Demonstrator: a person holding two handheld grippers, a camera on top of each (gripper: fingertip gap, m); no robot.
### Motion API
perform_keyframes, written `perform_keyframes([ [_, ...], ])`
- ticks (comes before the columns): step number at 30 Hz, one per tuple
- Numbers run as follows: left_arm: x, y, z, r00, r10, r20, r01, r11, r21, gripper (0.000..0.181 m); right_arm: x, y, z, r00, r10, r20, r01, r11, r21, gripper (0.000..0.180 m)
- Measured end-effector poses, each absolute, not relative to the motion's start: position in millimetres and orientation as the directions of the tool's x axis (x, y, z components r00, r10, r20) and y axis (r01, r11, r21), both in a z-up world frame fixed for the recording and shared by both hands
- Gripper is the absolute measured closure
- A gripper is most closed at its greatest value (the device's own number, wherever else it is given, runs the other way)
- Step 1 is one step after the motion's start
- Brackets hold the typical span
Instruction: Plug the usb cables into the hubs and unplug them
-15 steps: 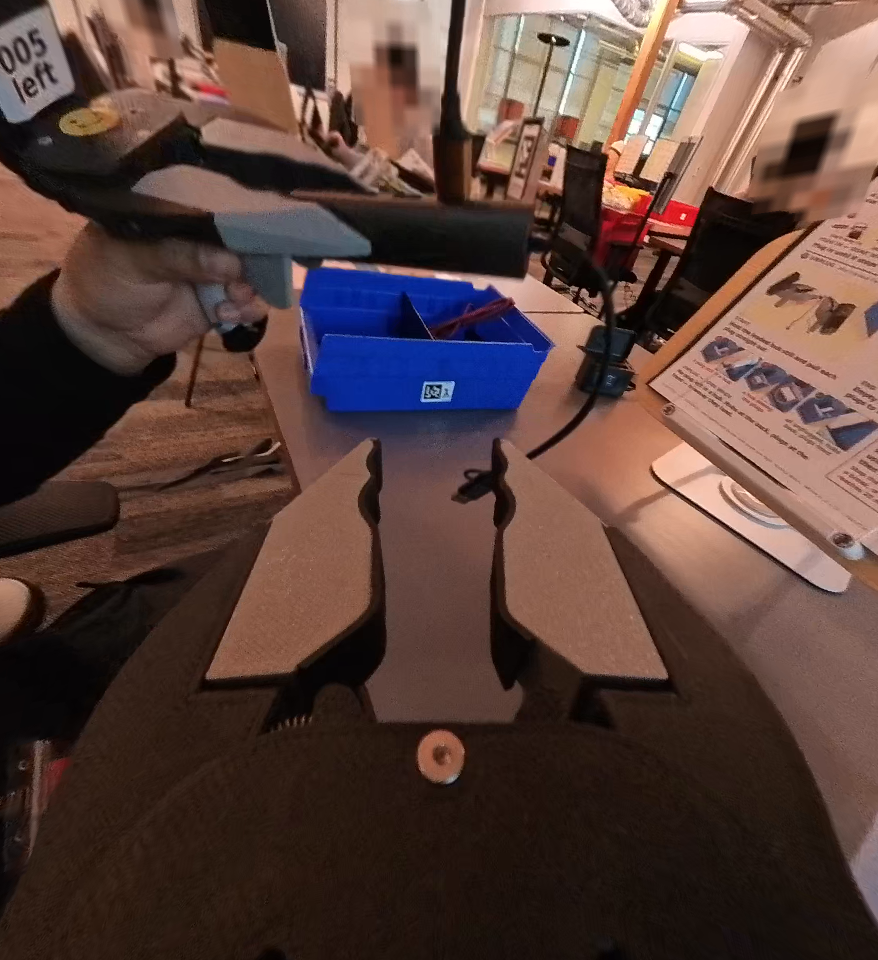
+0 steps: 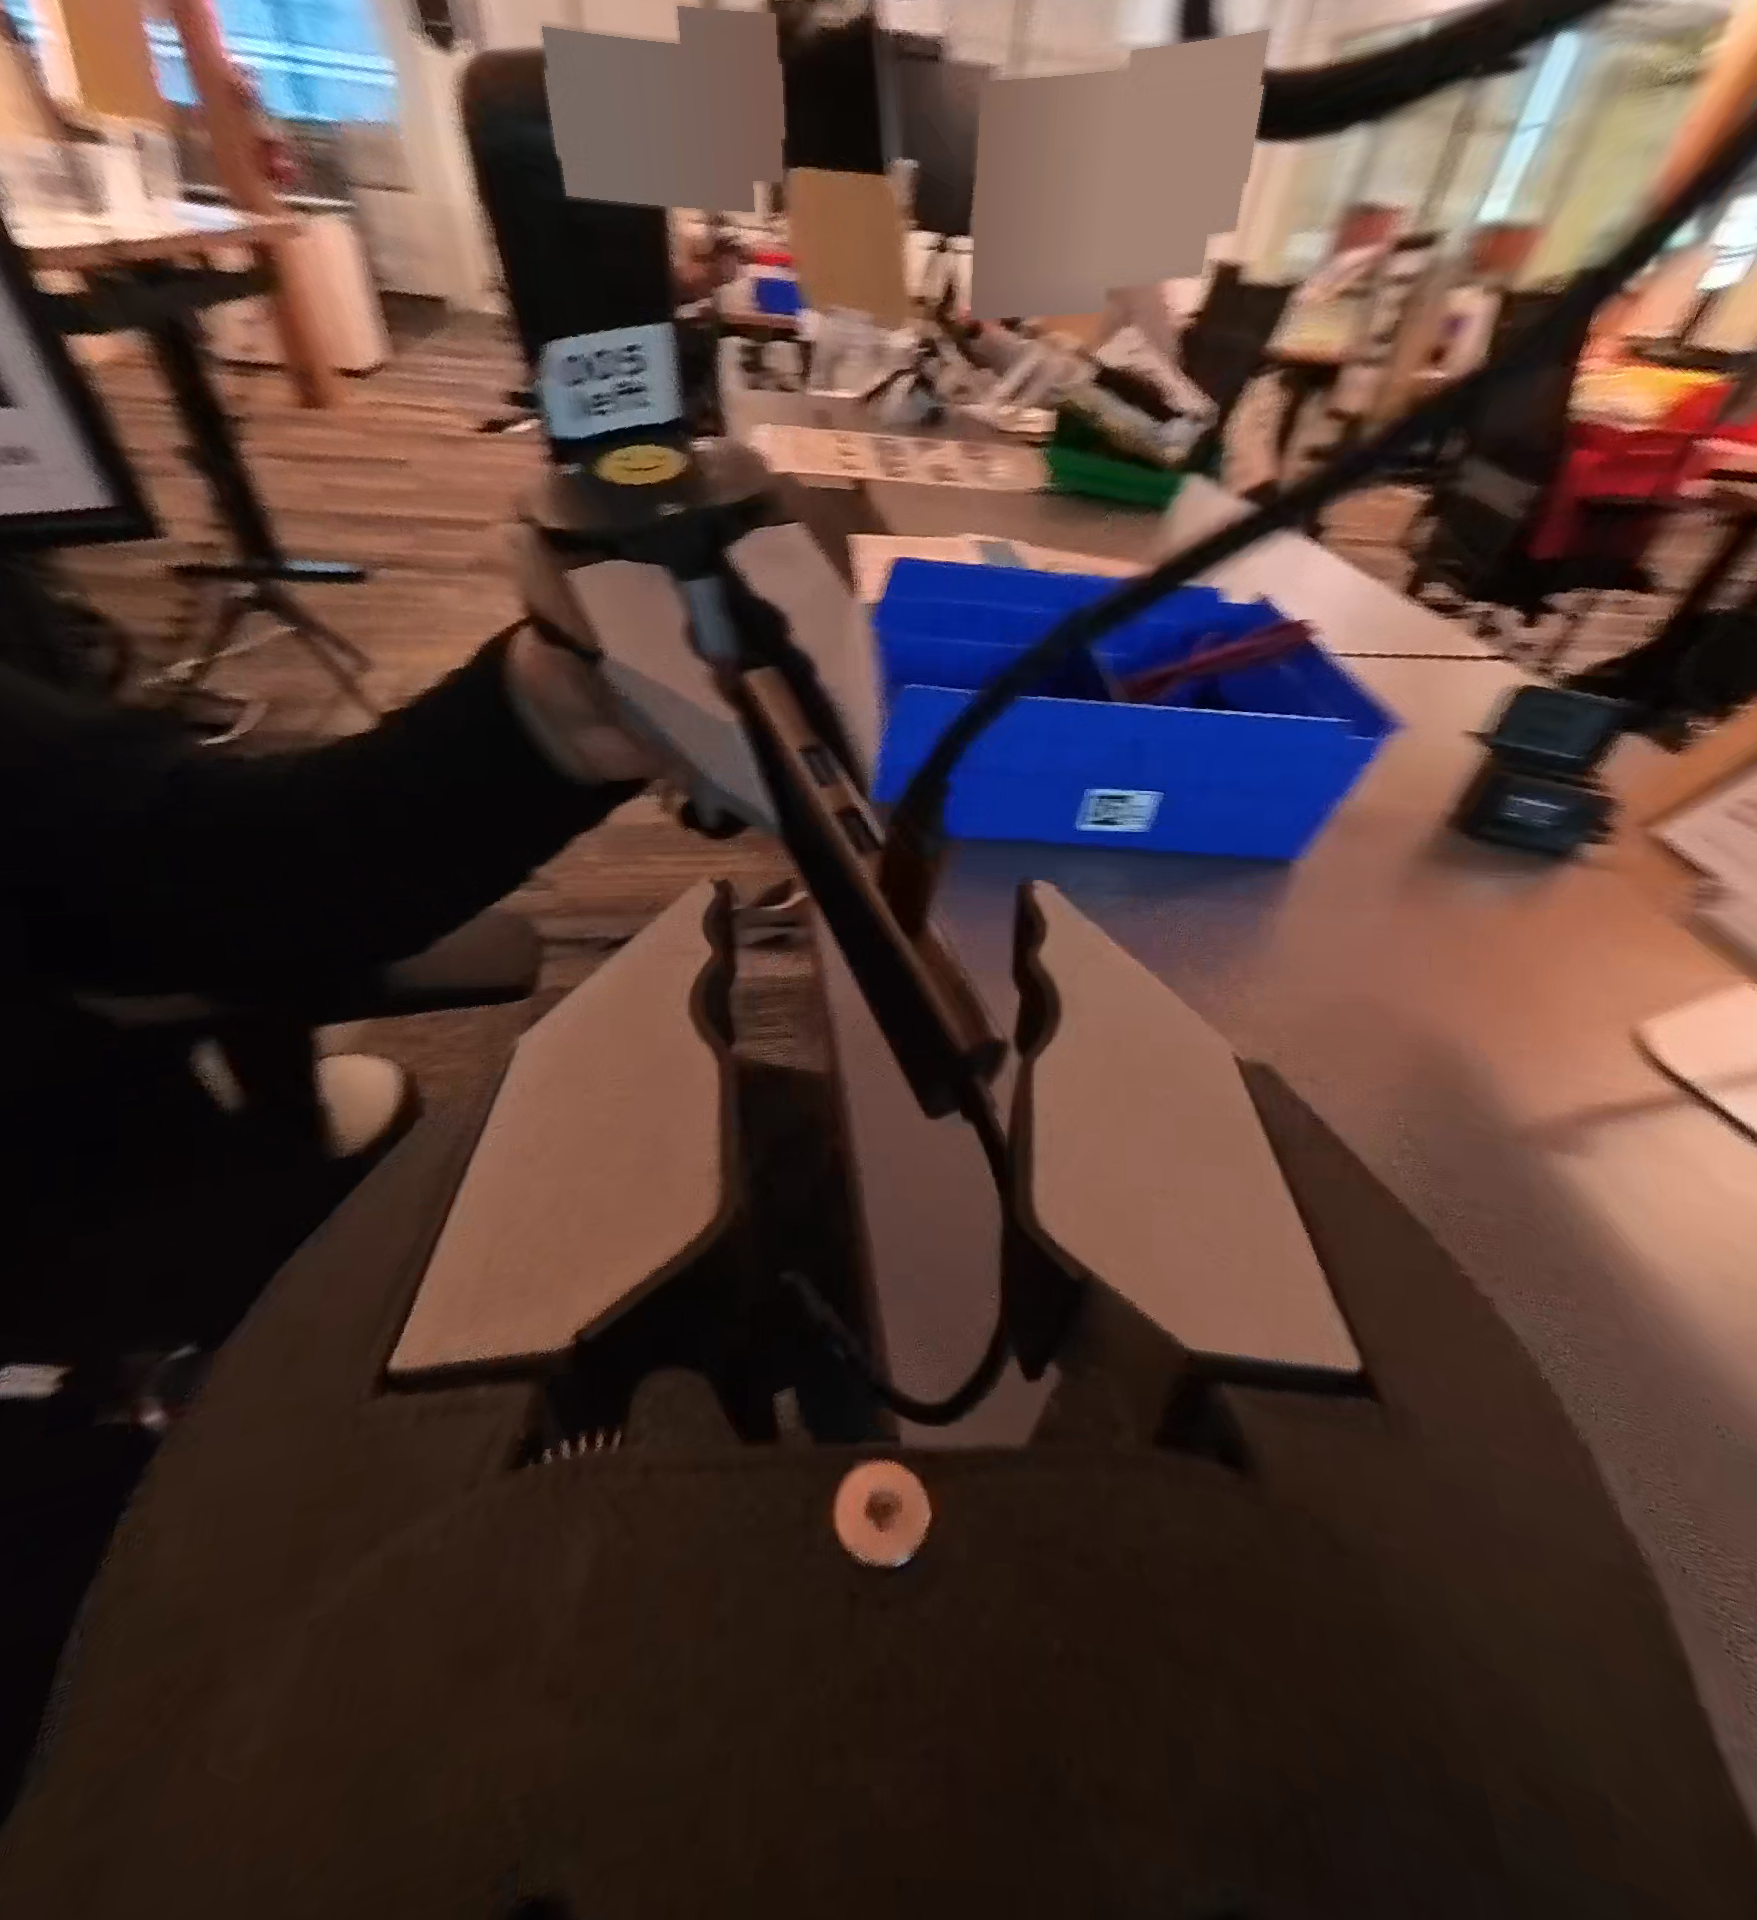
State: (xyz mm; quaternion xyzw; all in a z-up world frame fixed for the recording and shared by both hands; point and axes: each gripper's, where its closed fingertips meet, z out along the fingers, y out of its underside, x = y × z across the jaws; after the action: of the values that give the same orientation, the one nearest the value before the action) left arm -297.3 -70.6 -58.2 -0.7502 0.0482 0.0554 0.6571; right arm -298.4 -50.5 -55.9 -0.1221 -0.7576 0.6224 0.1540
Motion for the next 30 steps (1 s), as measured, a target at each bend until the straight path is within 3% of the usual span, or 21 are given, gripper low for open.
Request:
perform_keyframes([
  [4,-291.9,-74.5,-54.5,0.99,-0.015,-0.139,-0.14,-0.119,-0.983,0.167,-302.2,-58.9,-77.3,-0.92,0.377,0.112,0.01,0.307,-0.952,0.164],
  [16,-290.3,-77.5,-46.4,0.998,-0.05,-0.048,-0.051,-0.045,-0.998,0.167,-295.1,-64.9,-80.0,-0.95,0.306,0.059,0.027,0.268,-0.963,0.168],
  [22,-298.6,-75.3,-68.4,0.998,0.006,-0.064,-0.063,-0.134,-0.989,0.153,-301.9,-56.9,-74.7,-0.941,0.339,0.02,0.06,0.225,-0.972,0.168],
  [26,-295.5,-62.4,-74.0,0.998,-0.005,-0.056,-0.057,-0.134,-0.989,0.164,-296.1,-58.6,-72.9,-0.953,0.304,0.001,0.066,0.21,-0.976,0.168],
  [30,-289.2,-54.6,-75.7,0.997,-0.041,-0.062,-0.066,-0.114,-0.991,0.163,-293.6,-63.0,-80.6,-0.953,0.302,0.036,0.049,0.268,-0.962,0.168],
])
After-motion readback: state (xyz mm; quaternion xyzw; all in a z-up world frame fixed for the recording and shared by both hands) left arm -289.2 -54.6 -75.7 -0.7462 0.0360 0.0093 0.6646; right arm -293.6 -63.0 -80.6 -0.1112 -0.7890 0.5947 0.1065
